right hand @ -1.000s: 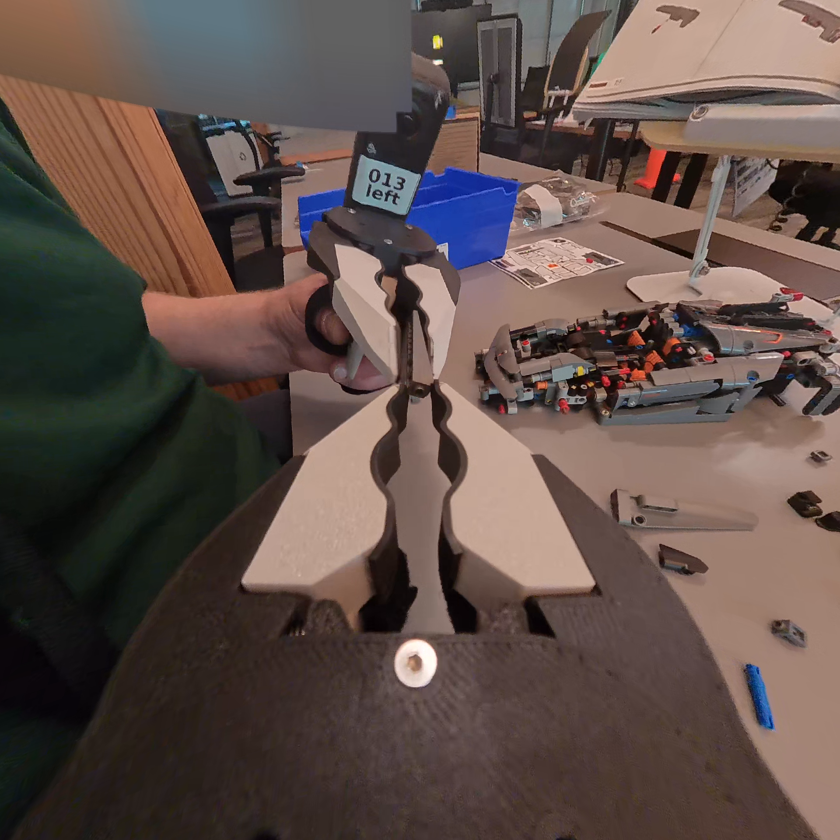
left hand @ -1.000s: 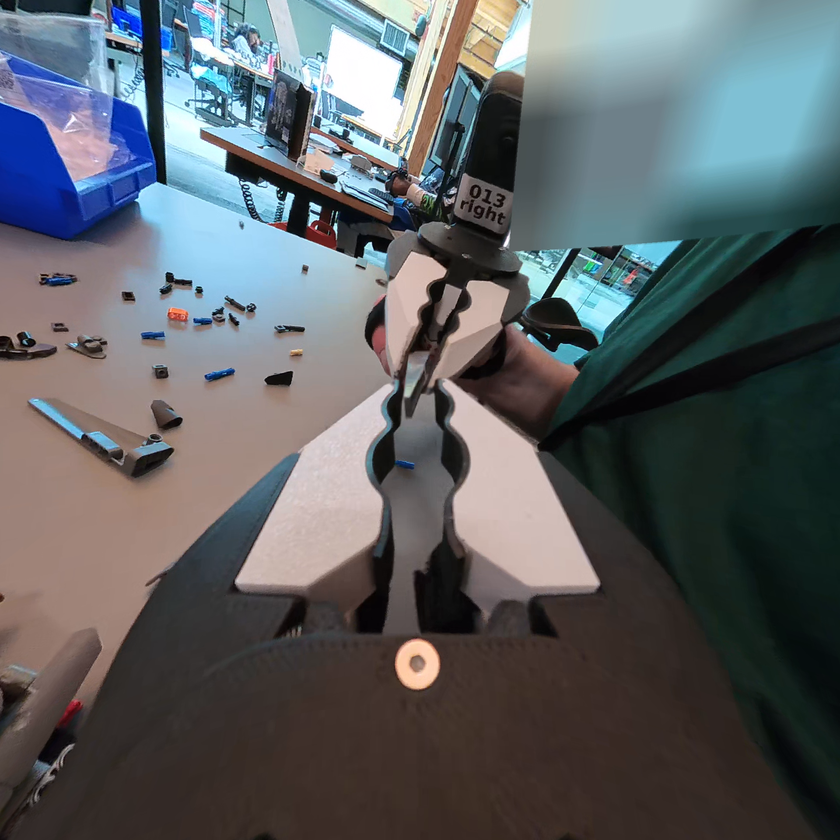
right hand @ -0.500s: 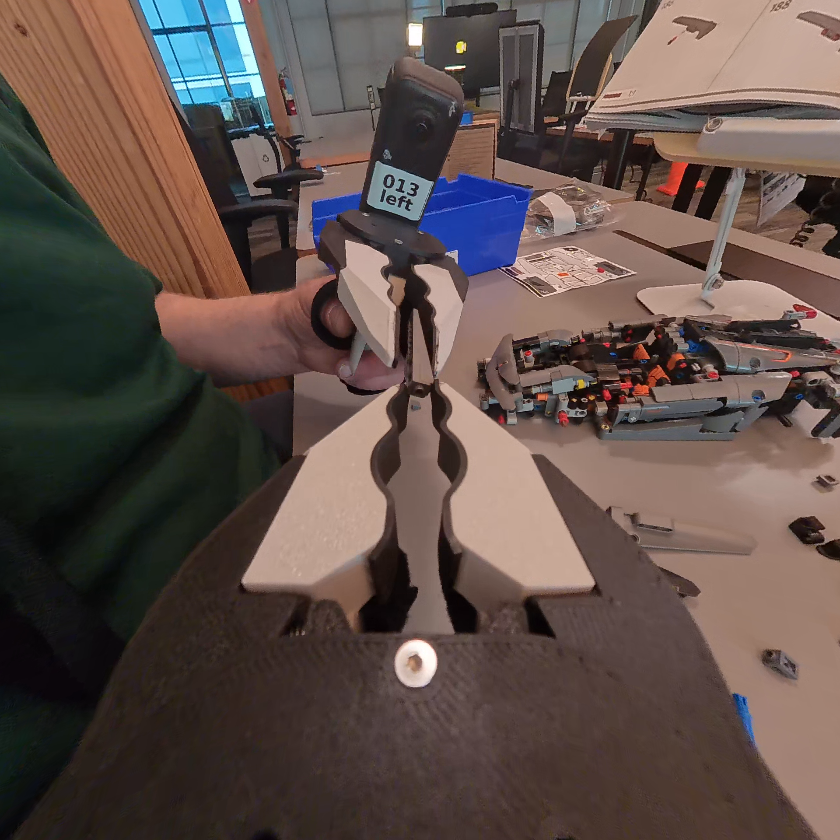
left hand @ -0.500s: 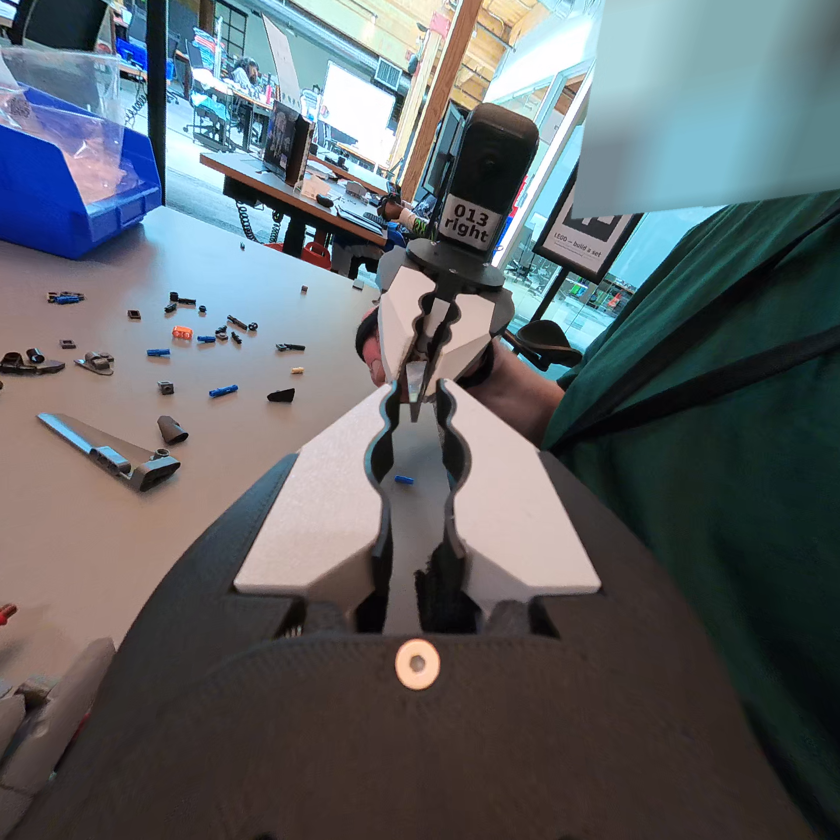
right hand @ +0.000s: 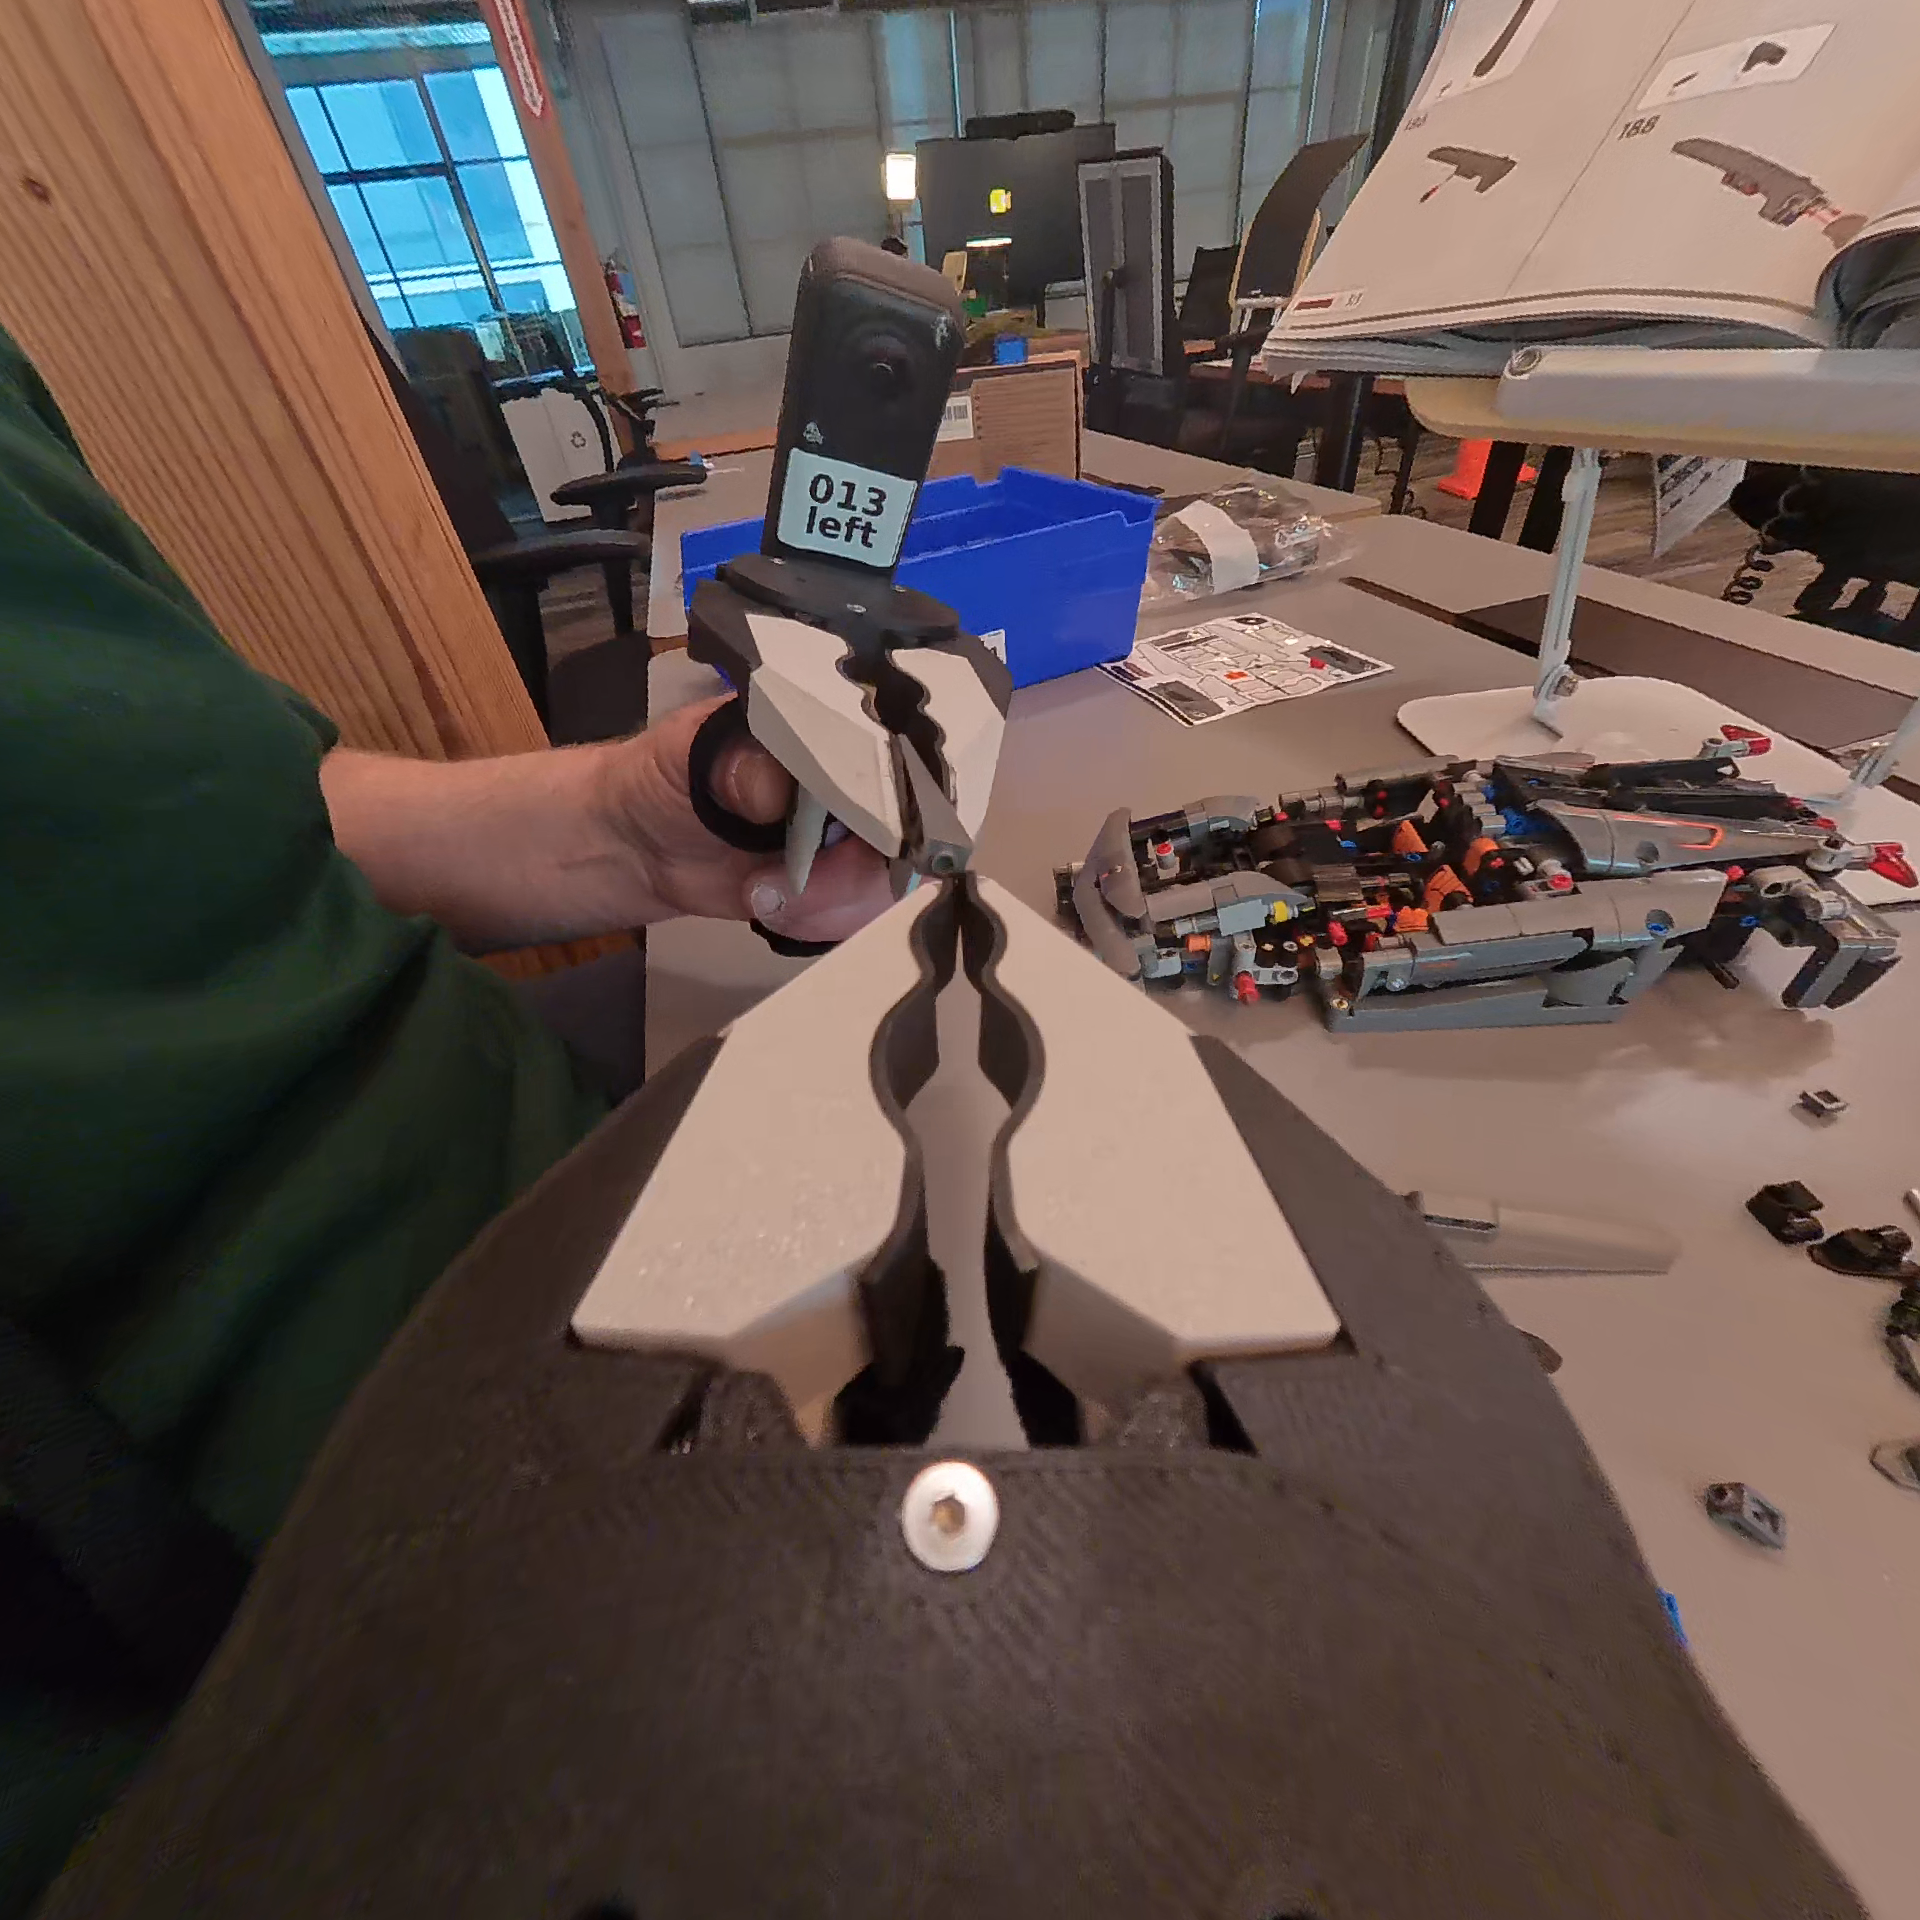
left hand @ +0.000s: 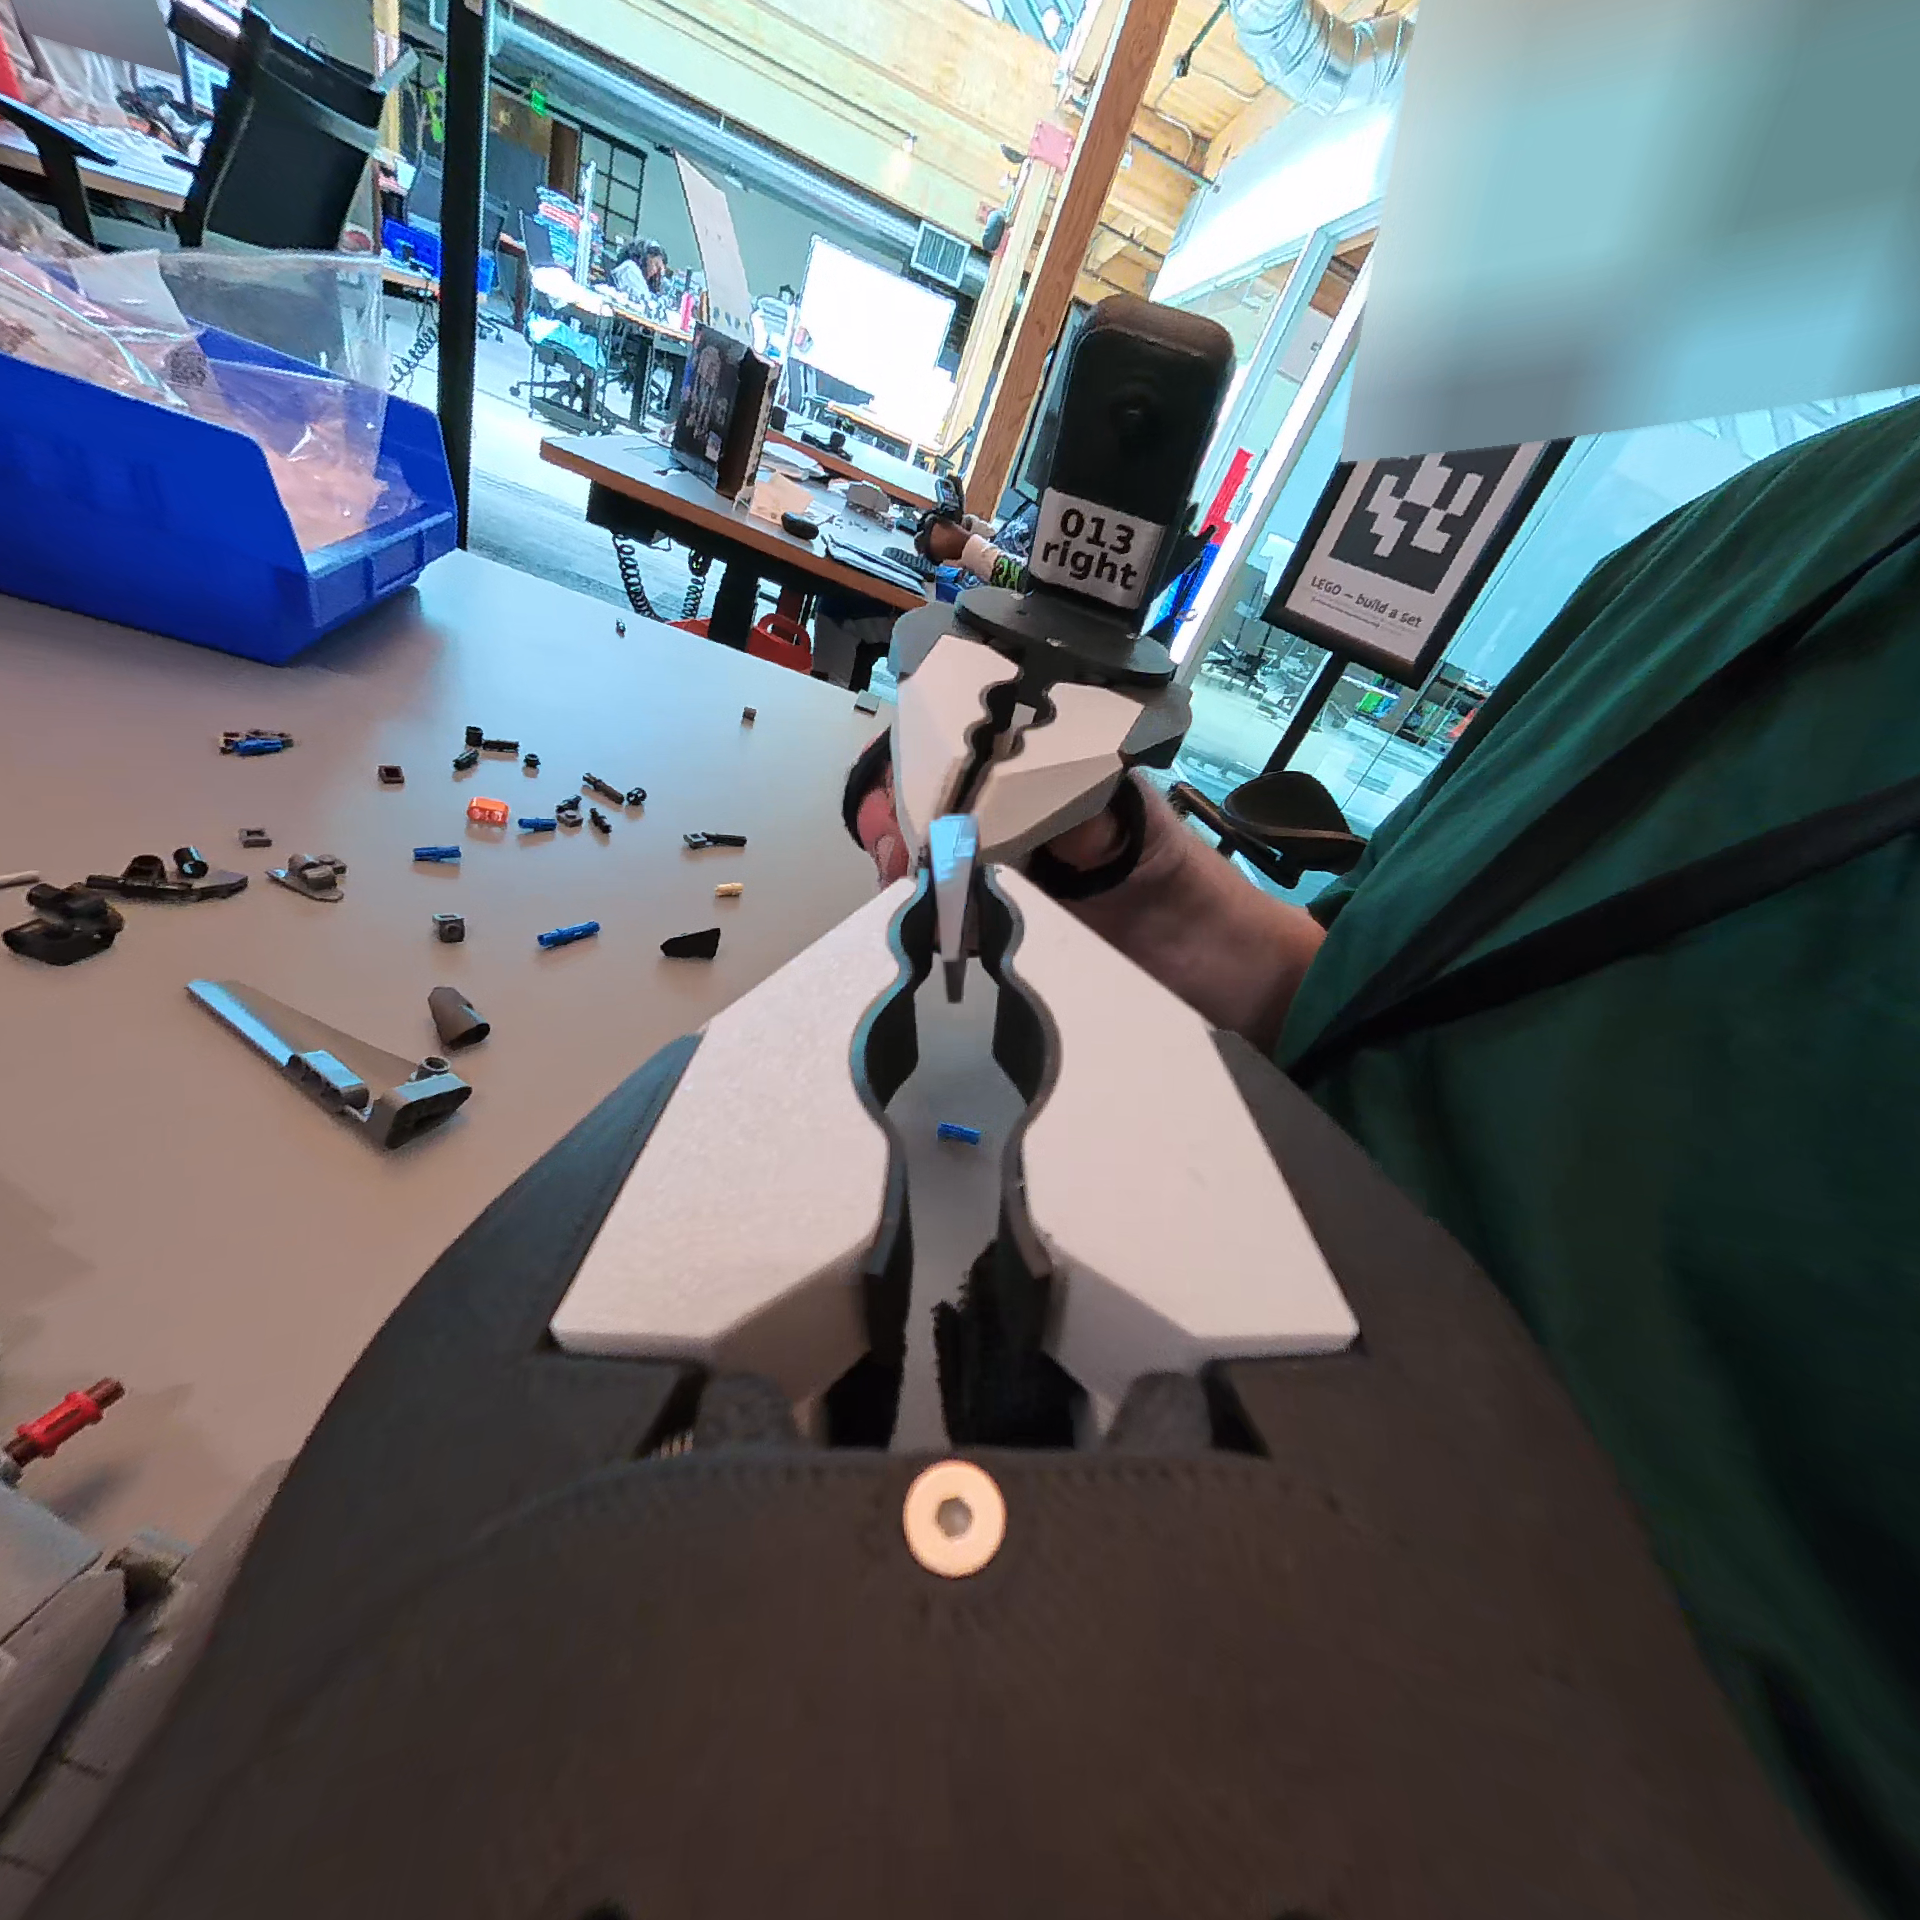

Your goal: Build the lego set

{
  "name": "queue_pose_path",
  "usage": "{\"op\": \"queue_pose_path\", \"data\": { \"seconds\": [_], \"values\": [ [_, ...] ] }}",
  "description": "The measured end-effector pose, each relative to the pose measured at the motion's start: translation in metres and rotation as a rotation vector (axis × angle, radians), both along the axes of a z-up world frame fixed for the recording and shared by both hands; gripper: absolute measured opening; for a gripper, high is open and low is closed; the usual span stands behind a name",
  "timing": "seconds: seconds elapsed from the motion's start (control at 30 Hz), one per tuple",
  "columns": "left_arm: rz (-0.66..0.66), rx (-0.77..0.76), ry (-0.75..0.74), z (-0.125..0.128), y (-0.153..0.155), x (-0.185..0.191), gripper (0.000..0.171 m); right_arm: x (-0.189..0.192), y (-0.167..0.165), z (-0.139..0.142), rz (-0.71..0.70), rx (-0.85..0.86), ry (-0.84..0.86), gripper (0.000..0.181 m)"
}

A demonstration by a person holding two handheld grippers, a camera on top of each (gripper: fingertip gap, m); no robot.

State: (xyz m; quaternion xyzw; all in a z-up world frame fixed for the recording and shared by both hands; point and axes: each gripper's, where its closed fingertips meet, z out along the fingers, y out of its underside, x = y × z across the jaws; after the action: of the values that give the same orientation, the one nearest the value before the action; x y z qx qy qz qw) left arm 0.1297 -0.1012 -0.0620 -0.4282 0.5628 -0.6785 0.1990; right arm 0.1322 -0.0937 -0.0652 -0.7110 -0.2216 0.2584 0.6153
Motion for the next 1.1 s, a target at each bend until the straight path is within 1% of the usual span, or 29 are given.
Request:
{"op": "queue_pose_path", "data": {
  "seconds": [0.2, 0.33, 0.47, 0.53, 0.67, 0.83, 0.97, 1.1],
  "values": [
    [-0.018, -0.019, -0.004, -0.001, -0.007, 0.002, 0.007, -0.003, 0.001, 0.005, 0.018, 0.010, 0.014, 0.000],
    [-0.005, -0.021, -0.007, -0.002, -0.003, 0.004, 0.006, -0.003, 0.005, 0.003, 0.016, 0.003, 0.016, 0.000],
    [0.021, -0.009, -0.015, -0.001, 0.004, 0.005, 0.006, 0.001, 0.006, 0.008, -0.002, 0.025, 0.036, 0.000],
    [0.033, -0.013, -0.017, -0.001, 0.010, 0.006, 0.006, 0.011, 0.007, 0.009, -0.031, 0.023, 0.035, 0.006],
    [0.075, 0.021, -0.014, -0.002, 0.027, 0.008, 0.006, 0.050, 0.009, 0.007, -0.151, 0.010, -0.045, 0.008],
    [0.114, 0.073, -0.045, 0.006, 0.049, 0.014, 0.006, 0.113, 0.016, -0.003, -0.348, -0.052, -0.220, 0.009],
    [0.151, 0.128, -0.049, 0.008, 0.069, 0.024, 0.006, 0.158, 0.027, -0.018, -0.456, -0.147, -0.272, 0.012],
    [0.176, 0.155, -0.072, 0.016, 0.087, 0.033, 0.006, 0.202, 0.037, -0.034, -0.550, -0.229, -0.334, 0.011]
  ]
}}
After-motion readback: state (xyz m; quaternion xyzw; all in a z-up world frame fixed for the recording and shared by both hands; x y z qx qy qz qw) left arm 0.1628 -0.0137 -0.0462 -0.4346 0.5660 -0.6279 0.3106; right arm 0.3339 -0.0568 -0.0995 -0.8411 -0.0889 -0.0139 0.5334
